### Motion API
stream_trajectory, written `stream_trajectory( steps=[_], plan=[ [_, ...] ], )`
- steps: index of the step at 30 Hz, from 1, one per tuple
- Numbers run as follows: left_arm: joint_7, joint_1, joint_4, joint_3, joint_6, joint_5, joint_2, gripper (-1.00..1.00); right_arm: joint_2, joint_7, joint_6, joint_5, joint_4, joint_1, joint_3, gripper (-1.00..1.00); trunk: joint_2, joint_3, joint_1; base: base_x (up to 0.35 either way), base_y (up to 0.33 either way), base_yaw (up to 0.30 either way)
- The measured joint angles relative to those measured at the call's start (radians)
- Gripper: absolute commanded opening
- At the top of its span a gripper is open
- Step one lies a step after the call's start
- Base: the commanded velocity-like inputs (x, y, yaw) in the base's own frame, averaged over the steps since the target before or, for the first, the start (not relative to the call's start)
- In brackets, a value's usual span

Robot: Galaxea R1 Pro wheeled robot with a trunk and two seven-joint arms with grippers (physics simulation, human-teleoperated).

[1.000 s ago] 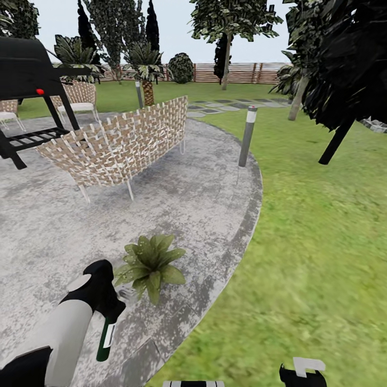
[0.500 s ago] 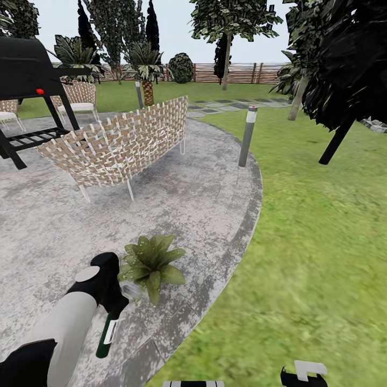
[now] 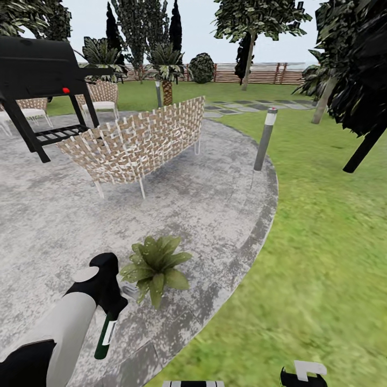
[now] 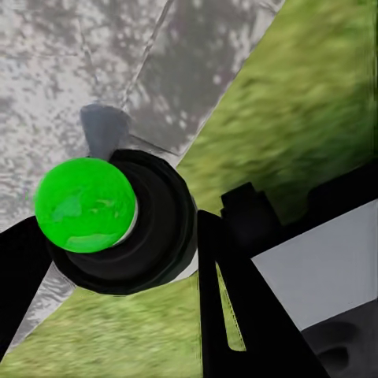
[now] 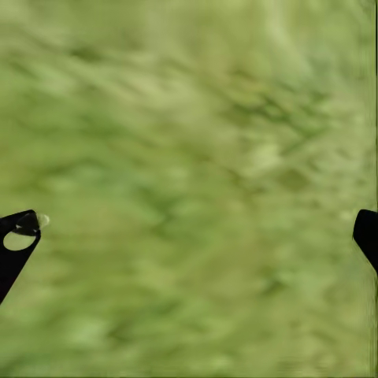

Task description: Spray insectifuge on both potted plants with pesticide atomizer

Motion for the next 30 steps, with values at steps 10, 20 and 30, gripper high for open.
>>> stream_trajectory(
  steps=[10,20,30],
  plan=[
    [0.001,-0.003,-0.002,0.001,0.001,0.0,0.0,-1.0,0.0,0.0,0.0,0.001,0.0,0.0,0.0,1.0,0.0,0.0,0.0,0.01,-0.266,0.042],
    [0.002,-0.011,-0.002,0.0,0.003,-0.001,0.013,-1.0,0.001,0.0,0.0,0.001,0.0,0.0,0.0,1.0,0.0,0.0,0.0,0.054,-0.149,0.269],
    [-0.001,-0.086,0.002,0.001,-0.002,0.001,-0.024,-1.0,0.001,0.0,0.0,0.001,0.0,0.0,0.0,1.0,0.0,0.0,0.0,0.0,-0.001,0.252]
  ],
)
